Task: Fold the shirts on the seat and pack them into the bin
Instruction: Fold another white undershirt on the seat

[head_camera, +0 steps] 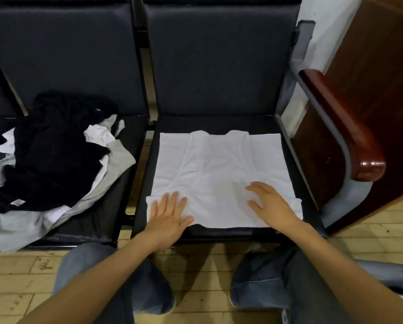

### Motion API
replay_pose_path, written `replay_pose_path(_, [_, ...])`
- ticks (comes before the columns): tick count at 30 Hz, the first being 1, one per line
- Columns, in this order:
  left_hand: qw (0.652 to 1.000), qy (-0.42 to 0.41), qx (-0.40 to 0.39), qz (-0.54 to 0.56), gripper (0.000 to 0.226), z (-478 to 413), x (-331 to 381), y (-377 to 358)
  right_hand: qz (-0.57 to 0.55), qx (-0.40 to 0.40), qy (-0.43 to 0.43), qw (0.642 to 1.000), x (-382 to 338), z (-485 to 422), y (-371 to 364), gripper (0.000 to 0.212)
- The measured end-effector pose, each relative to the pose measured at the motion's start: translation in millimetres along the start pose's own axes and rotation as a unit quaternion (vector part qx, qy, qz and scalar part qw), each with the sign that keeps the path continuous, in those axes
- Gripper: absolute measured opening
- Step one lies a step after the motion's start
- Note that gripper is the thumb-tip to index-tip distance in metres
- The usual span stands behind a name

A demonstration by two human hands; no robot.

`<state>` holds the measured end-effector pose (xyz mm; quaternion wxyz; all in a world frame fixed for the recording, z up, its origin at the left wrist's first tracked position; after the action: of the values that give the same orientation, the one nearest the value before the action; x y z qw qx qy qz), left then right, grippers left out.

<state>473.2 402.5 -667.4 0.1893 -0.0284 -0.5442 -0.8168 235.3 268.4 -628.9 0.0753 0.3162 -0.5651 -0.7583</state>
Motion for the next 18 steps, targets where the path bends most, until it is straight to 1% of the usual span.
replay_pose_path(1, [0.999,0.011,0.032,-0.005,0.083,-0.3,10.8,3.8,-0.013,0.035,-0.035,0.999,12.7,7.2,12.6,0.046])
replay_pose_path(2, [0.997,0.004,0.075,-0.009,0.090,-1.0,26.2,6.5,-0.020,0.060,-0.083,0.994,26.3,14.2,24.3,0.049])
replay_pose_path(3, [0.995,-0.020,0.099,-0.006,0.093,-3.2,44.5,7.0,-0.029,0.062,-0.143,0.987,41.1,21.2,32.9,0.054])
replay_pose_path(4, [0.994,-0.054,0.097,0.007,0.086,-7.2,64.9,5.4,-0.039,0.039,-0.203,0.978,55.1,28.2,39.5,0.062])
replay_pose_path(5, [0.993,-0.093,0.076,0.021,0.073,-11.8,88.2,2.8,-0.049,0.002,-0.251,0.967,68.1,34.7,42.7,0.071])
replay_pose_path(6, [0.990,-0.127,0.054,0.034,0.065,-17.7,110.9,-0.9,-0.058,-0.036,-0.281,0.957,77.5,40.9,43.2,0.076])
replay_pose_path(7, [0.986,-0.155,0.042,0.042,0.060,-24.0,132.4,-4.1,-0.069,-0.066,-0.294,0.951,85.2,46.4,41.8,0.075])
replay_pose_path(8, [0.983,-0.173,0.041,0.044,0.058,-30.2,151.1,-6.3,-0.082,-0.077,-0.292,0.950,90.8,49.8,39.5,0.066])
replay_pose_path(9, [0.982,-0.179,0.047,0.040,0.057,-37.1,165.0,-9.7,-0.094,-0.058,-0.274,0.955,95.0,51.8,37.3,0.050])
replay_pose_path(10, [0.983,-0.174,0.054,0.035,0.060,-43.4,174.8,-12.9,-0.108,-0.023,-0.251,0.962,97.2,53.4,36.8,0.033])
replay_pose_path(11, [0.985,-0.162,0.058,0.028,0.067,-49.0,180.1,-17.6,-0.135,0.016,-0.229,0.964,99.5,55.1,36.4,0.018])
replay_pose_path(12, [0.986,-0.154,0.061,0.014,0.079,-52.8,181.9,-22.3,-0.175,0.053,-0.212,0.960,100.7,56.9,37.4,0.009])
replay_pose_path(14, [0.986,-0.152,0.068,-0.013,0.098,-56.7,180.0,-30.1,-0.255,0.087,-0.195,0.943,100.5,58.5,38.7,0.011])
replay_pose_path(15, [0.986,-0.150,0.075,-0.016,0.101,-57.2,178.8,-32.1,-0.269,0.086,-0.200,0.938,100.4,58.2,37.3,0.016])
replay_pose_path(16, [0.986,-0.147,0.078,-0.015,0.099,-57.2,178.0,-33.3,-0.261,0.076,-0.210,0.939,99.6,57.1,35.9,0.023])
replay_pose_path(18, [0.986,-0.143,0.081,-0.006,0.087,-57.1,178.6,-33.6,-0.203,0.037,-0.230,0.951,98.4,55.0,30.6,0.036])
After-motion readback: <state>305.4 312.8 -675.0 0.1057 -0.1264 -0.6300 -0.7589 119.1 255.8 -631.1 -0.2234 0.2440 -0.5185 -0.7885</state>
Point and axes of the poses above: each hand's wrist, its own z-axis away from the middle knuckle, its own y-axis out of the back of the hand, x = y × z, the point moved 3 cm from there along -z, towards the middle knuckle, and after that the axes turned 4 degrees about z, right-handed, at the moved point
